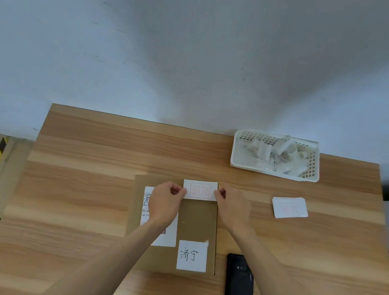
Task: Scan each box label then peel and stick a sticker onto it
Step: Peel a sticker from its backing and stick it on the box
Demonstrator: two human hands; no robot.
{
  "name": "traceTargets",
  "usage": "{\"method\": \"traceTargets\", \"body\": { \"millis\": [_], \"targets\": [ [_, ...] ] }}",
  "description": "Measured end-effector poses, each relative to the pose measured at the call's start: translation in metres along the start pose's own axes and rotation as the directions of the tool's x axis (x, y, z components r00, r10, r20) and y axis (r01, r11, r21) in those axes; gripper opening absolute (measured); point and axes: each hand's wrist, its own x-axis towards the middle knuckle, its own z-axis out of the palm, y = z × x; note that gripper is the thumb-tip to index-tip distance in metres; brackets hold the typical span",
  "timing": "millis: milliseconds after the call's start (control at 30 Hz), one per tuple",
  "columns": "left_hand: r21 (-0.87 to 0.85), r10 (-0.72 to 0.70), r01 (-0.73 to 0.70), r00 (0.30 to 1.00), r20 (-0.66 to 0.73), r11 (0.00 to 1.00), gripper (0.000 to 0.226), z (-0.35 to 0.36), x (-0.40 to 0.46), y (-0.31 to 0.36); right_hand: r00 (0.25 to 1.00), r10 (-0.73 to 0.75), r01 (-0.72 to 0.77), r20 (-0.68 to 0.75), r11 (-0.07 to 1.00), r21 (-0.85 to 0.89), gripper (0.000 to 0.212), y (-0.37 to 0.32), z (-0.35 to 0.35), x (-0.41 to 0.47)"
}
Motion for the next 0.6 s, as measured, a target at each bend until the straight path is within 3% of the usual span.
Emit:
{"method": "traceTargets", "body": {
  "millis": [400, 500, 600],
  "targets": [
    [0.11, 0.04, -0.038, 0.999, -0.018, 0.993, 0.01, 0.005, 0.009, -0.004, 1.0, 0.008, -0.008, 0.007, 0.999, -0.054, 0.026, 0.007, 0.006, 0.008],
    [0.113, 0.043, -0.039, 0.999, -0.033, 0.993, 0.022, 0.001, 0.01, -0.002, 0.999, 0.054, -0.054, 0.004, 0.998, -0.017, 0.032, 0.011, 0.003, 0.009],
    [0.251, 0.046, -0.033, 0.998, -0.043, 0.967, 0.04, -0.002, 0.018, 0.009, 0.997, 0.082, -0.081, 0.016, 0.996, -0.026, 0.04, 0.006, 0.003, 0.014]
  ]
}}
